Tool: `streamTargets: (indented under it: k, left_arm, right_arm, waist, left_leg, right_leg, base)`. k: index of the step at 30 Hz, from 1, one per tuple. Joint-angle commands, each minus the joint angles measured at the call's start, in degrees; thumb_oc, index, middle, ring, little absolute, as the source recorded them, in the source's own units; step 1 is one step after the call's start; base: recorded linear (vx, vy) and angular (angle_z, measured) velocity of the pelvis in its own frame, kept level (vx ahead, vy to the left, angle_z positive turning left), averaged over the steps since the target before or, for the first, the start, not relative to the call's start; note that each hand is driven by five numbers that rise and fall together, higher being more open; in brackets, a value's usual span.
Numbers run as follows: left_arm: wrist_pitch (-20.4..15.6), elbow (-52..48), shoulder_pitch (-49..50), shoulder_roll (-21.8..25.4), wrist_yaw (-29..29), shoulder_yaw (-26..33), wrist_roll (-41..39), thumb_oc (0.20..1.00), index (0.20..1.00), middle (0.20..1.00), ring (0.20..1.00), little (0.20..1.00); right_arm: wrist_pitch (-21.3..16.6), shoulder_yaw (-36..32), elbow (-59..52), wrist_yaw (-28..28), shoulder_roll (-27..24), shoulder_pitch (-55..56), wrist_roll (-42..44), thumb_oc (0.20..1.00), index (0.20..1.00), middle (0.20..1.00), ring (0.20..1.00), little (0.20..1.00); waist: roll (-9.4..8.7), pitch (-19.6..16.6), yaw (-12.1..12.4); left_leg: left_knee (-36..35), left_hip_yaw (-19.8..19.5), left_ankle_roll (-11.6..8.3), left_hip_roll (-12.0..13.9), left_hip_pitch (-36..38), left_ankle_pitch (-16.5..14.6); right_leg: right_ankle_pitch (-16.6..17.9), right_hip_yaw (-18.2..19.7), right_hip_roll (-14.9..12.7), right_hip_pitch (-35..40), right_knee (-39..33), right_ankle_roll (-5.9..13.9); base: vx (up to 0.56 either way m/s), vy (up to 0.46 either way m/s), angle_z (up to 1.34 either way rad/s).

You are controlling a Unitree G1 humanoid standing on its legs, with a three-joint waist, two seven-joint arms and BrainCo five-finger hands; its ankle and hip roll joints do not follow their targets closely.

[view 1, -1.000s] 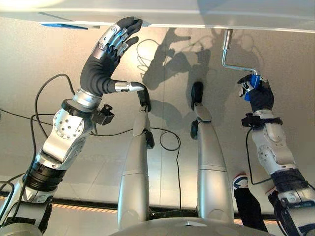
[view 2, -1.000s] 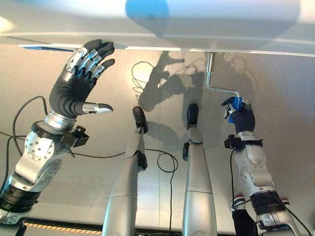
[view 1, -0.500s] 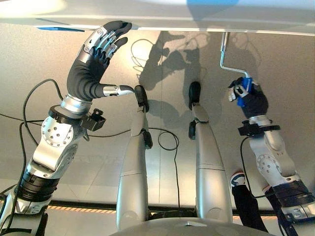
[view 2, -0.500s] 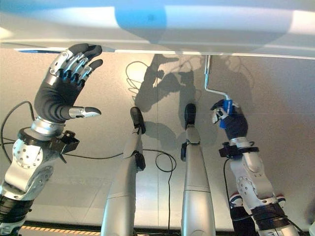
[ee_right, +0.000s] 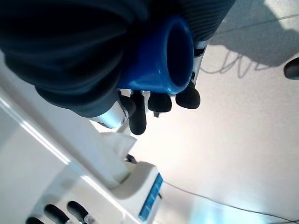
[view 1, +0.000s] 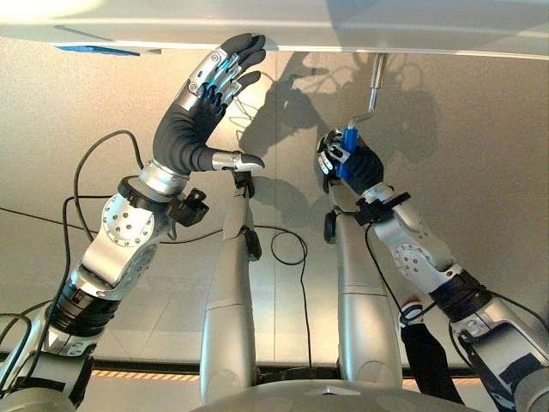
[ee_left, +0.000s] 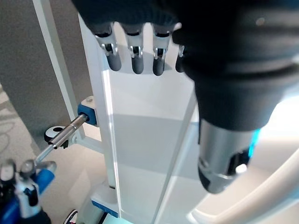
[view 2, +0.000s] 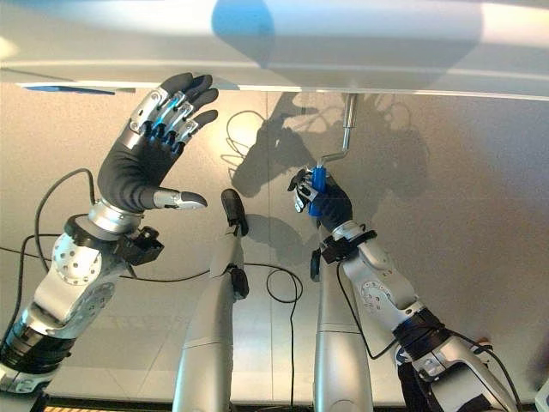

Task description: Raise the hospital bed

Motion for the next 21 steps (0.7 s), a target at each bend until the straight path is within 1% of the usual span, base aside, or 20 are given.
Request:
streamTargets:
  k: [1,3,5,6,7,8,9,10,11,12,14,15,17,18,20,21]
  left_arm:
    - [-3.5,-2.9,-2.2,-1.9,0.9,-1.5,1.8,1.0,1.0,1.0,1.0,1.0]
    - [-3.5,-2.5,-2.7,-2.3,1.1,-1.9,1.7,1.0,1.0,1.0,1.0,1.0]
    - [-3.6,-1.1,-4.3,-3.6,1.7,-2.8,2.0,1.0,1.0,1.0,1.0,1.0]
    - [-3.7,-1.0,-4.4,-3.6,1.7,-2.8,2.0,1.0,1.0,1.0,1.0,1.0]
    - [-3.7,-1.3,-4.7,-4.2,1.7,-3.0,1.0,1.0,1.0,1.0,1.0,1.0]
    - [-3.7,-1.3,-4.7,-4.2,1.7,-3.0,1.0,1.0,1.0,1.0,1.0,1.0]
    - [-3.9,-2.9,-3.8,-3.7,1.3,-2.6,-0.7,1.0,1.0,1.0,1.0,1.0]
    - [-3.9,-2.9,-3.8,-3.6,1.3,-2.6,-0.7,1.0,1.0,1.0,1.0,1.0]
    - [-3.8,-3.4,-3.5,-3.2,0.6,-3.5,-1.9,1.0,1.0,1.0,1.0,1.0]
    - [-3.6,-3.4,-3.7,-3.0,0.3,-4.2,-2.5,1.0,1.0,1.0,1.0,1.0]
    - [-3.3,-3.1,-5.0,-2.7,-0.3,-6.0,-3.0,1.0,1.0,1.0,1.0,1.0]
    - [-3.3,-3.1,-5.0,-2.7,-0.3,-6.0,-3.0,1.0,1.0,1.0,1.0,1.0]
    - [-2.8,-3.2,-5.7,-2.6,-0.8,-7.3,-3.6,1.0,1.0,1.0,1.0,1.0]
    - [-2.8,-3.2,-6.3,-2.3,-0.8,-8.0,-3.6,1.0,1.0,1.0,1.0,1.0]
    - [-2.7,-3.1,-7.3,-1.9,-0.9,-8.9,-3.9,1.0,1.0,1.0,1.0,1.0]
    - [-2.8,-3.0,-7.4,-1.9,-0.9,-9.0,-3.9,1.0,1.0,1.0,1.0,1.0]
  right_arm:
    - [-1.4,9.6,-3.1,6.5,5.2,-9.2,-8.4,0.2,0.2,0.2,0.2,0.2]
    - [-1.1,10.1,-0.8,6.1,5.9,-9.8,-9.0,0.2,0.2,0.2,0.2,0.2]
    - [-0.5,10.7,10.3,3.2,8.6,-12.7,-13.8,0.2,0.2,0.2,0.2,0.2]
    - [-0.6,10.7,10.5,3.2,8.7,-12.7,-13.9,0.2,0.2,0.2,0.2,0.2]
    - [-0.2,9.4,20.3,0.2,11.8,-15.5,-17.2,0.2,0.2,0.2,0.2,0.2]
    - [-0.3,9.4,20.4,0.2,11.9,-15.5,-17.2,0.2,0.2,0.2,0.2,0.2]
    - [0.2,7.3,29.6,-3.3,14.3,-18.4,-20.9,0.2,0.2,0.2,0.2,0.2]
    - [0.2,7.3,29.8,-3.3,14.4,-18.4,-20.9,0.2,0.2,0.2,0.2,0.2]
    - [1.0,5.6,38.3,-6.0,15.4,-21.2,-22.8,0.2,0.2,0.2,0.2,0.2]
    - [1.2,5.0,40.7,-6.4,15.3,-22.3,-23.0,0.2,0.2,0.2,0.2,0.2]
    - [1.7,3.2,46.6,-7.1,14.6,-24.4,-19.9,0.2,0.2,0.2,0.2,0.2]
    - [1.7,3.2,46.6,-7.1,14.6,-24.5,-19.9,0.2,0.2,0.2,0.2,0.2]
    - [2.5,2.3,50.5,-6.5,13.2,-26.3,-18.7,0.2,0.2,0.2,0.2,0.2]
    - [2.8,1.5,54.8,-6.9,12.0,-27.9,-17.8,0.2,0.2,0.2,0.2,0.2]
    - [3.5,0.4,59.9,-6.8,10.9,-29.9,-17.1,0.2,0.2,0.2,0.2,0.2]
    - [3.4,0.4,60.0,-6.7,10.8,-30.0,-17.0,0.2,0.2,0.2,0.2,0.2]
  waist:
    - [0.38,-1.0,1.9]
    - [0.47,-1.0,2.0]
    - [0.99,-1.0,2.5]
    - [0.98,-1.0,2.5]
    - [1.83,-1.0,3.3]
    - [1.8,-1.0,3.2]
    - [2.6,-1.0,4.2]
    - [2.56,-1.0,4.2]
    - [2.79,-1.0,4.7]
    - [2.79,-1.0,4.8]
    - [2.77,-1.0,5.0]
    - [2.77,-1.0,5.0]
    - [2.73,-1.0,5.0]
    - [2.77,-1.0,4.9]
    - [3.08,-1.0,5.1]
    - [3.08,-1.0,5.1]
  left_leg:
    - [8.0,0.4,-0.3,-0.8,1.5,-7.5]
    - [8.0,0.4,-0.3,-0.8,1.5,-7.5]
    - [8.1,0.4,-0.26,-1.0,1.6,-7.6]
    - [8.1,0.3,-0.26,-1.0,1.6,-7.6]
    - [7.9,0.2,-0.26,-1.1,1.7,-7.5]
    - [7.9,0.1,-0.27,-1.1,1.7,-7.5]
    - [7.9,0.2,-0.32,-1.2,1.8,-7.5]
    - [7.9,0.2,-0.32,-1.2,1.7,-7.5]
    - [7.9,0.2,-0.35,-1.2,1.7,-7.5]
    - [7.9,0.1,-0.39,-1.2,1.7,-7.5]
    - [7.8,0.1,-0.42,-1.2,1.7,-7.5]
    - [7.8,0.1,-0.42,-1.2,1.7,-7.5]
    - [7.9,0.1,-0.42,-1.2,1.5,-7.5]
    - [7.8,0.0,-0.47,-1.3,1.6,-7.6]
    - [7.8,0.1,-0.47,-1.3,1.6,-7.7]
    - [7.8,0.1,-0.47,-1.3,1.6,-7.7]
  right_leg:
    - [7.5,-1.3,0.4,4.5,-9.2,5.18]
    - [7.5,-1.3,0.3,4.6,-9.2,5.2]
    - [7.5,-1.5,0.2,4.8,-9.3,5.15]
    - [7.5,-1.5,0.2,4.7,-9.3,5.15]
    - [7.5,-1.6,0.1,4.9,-9.5,5.13]
    - [7.5,-1.6,0.1,4.9,-9.5,5.12]
    - [7.6,-1.6,0.0,5.0,-9.8,5.1]
    - [7.7,-1.6,0.1,5.0,-9.8,5.1]
    - [7.7,-1.8,0.0,5.1,-9.9,5.11]
    - [7.7,-1.8,0.0,5.1,-9.9,5.11]
    - [7.6,-1.8,0.1,5.2,-10.1,5.12]
    - [7.7,-1.8,0.1,5.2,-10.1,5.12]
    - [7.6,-1.9,0.1,5.0,-9.9,5.15]
    - [7.5,-2.0,0.1,5.1,-10.0,5.15]
    - [7.5,-1.9,0.1,4.9,-10.0,5.24]
    - [7.5,-1.9,0.1,4.9,-10.0,5.24]
  base:
    - [0.0,0.0,0.0]
    - [0.0,0.0,0.0]
    - [0.0,0.0,0.0]
    - [0.0,0.0,0.0]
    - [0.0,0.0,0.0]
    - [0.0,0.0,0.0]
    - [0.0,0.0,0.0]
    - [0.0,0.0,0.0]
    - [0.0,0.0,0.0]
    - [0.0,0.0,0.0]
    - [0.0,0.004,0.02]
    - [0.0,0.007,0.03]
    - [0.0,0.007,0.04]
    - [0.0,0.015,0.07]
    - [0.0,0.018,0.05]
    - [0.0,0.012,0.03]
